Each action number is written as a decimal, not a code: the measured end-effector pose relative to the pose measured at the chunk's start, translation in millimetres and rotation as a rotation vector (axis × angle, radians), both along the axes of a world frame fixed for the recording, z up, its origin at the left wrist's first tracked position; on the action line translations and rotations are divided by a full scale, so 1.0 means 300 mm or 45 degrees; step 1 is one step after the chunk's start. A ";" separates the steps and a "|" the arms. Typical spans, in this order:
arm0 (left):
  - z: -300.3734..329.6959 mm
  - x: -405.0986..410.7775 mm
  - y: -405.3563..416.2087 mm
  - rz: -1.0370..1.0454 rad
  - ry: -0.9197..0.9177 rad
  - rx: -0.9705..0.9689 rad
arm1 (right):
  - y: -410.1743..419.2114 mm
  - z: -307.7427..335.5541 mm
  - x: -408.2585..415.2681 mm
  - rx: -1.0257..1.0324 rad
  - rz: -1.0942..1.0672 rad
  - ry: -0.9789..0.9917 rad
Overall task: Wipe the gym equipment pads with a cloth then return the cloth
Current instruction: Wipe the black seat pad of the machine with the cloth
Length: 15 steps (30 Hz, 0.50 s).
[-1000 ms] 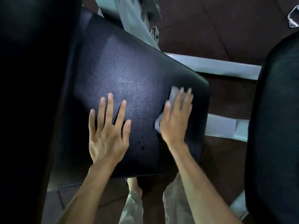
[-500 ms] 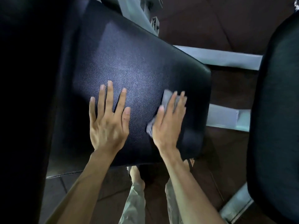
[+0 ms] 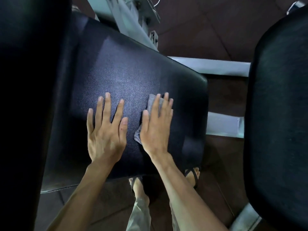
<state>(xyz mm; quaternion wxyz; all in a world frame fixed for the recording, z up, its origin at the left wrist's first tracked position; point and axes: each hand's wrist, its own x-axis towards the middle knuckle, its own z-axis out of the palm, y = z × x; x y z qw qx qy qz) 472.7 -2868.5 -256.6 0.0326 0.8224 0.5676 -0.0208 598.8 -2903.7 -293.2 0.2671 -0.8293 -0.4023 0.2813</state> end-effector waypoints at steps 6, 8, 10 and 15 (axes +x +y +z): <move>0.028 0.061 -0.020 0.159 -0.228 -0.047 | -0.128 -0.055 0.159 0.091 0.030 -0.019; 0.009 0.163 -0.061 0.101 -0.205 -0.029 | -0.175 -0.102 0.230 -0.031 -0.092 -0.082; -0.043 0.273 -0.106 -0.086 -0.058 0.006 | -0.206 -0.134 0.255 -0.114 -0.090 -0.125; -0.149 0.377 0.020 -0.221 0.156 0.054 | -0.205 -0.153 0.236 -0.176 -0.078 -0.208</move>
